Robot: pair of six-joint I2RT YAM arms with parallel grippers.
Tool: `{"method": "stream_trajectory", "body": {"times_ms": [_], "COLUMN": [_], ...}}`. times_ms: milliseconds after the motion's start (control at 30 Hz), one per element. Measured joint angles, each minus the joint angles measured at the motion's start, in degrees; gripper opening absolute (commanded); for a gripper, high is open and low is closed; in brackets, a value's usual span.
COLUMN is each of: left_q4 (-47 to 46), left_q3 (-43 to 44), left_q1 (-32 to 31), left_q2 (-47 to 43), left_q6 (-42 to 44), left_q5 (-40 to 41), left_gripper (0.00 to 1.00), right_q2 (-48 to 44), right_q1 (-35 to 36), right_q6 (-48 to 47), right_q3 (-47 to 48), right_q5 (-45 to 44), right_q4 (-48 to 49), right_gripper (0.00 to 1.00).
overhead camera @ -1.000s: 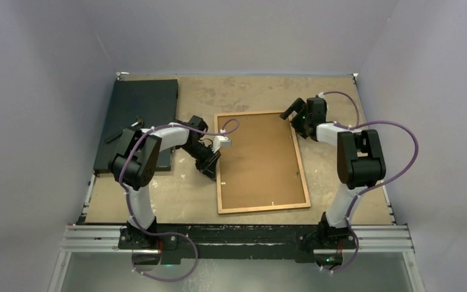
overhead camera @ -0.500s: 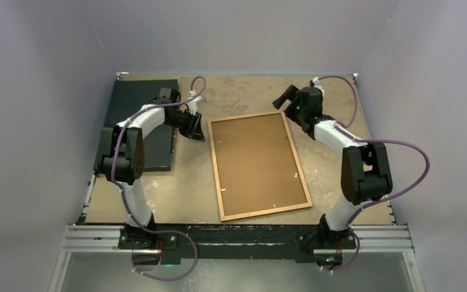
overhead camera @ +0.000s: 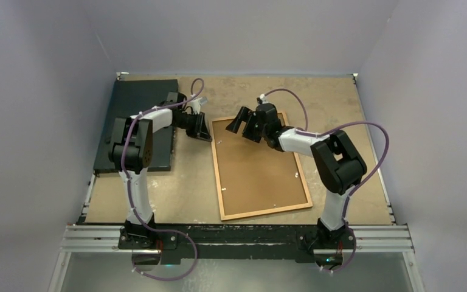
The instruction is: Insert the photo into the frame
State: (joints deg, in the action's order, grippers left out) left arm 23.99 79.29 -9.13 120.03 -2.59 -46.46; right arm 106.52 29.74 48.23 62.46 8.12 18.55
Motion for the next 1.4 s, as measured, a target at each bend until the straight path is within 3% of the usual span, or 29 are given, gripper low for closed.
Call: {"method": "stream_trajectory", "body": {"times_ms": [533,1400], "left_q4": [-2.84,-4.22], "left_q3": [-1.27,-2.27], "left_q1": [0.11,0.17], "left_q2": [0.04,-0.35], "left_q6": [-2.4,-2.4], "left_q5": [-0.92,-1.2], "left_gripper": [0.07,0.02], "right_q2": [10.8,12.07], "right_q1": [4.33,6.75], "right_q6": [6.88,8.9], "right_q3": [5.79,7.06], "right_q5": [6.32,8.15], "right_q4": [7.08,6.97], "right_gripper": [0.77,0.77]}}
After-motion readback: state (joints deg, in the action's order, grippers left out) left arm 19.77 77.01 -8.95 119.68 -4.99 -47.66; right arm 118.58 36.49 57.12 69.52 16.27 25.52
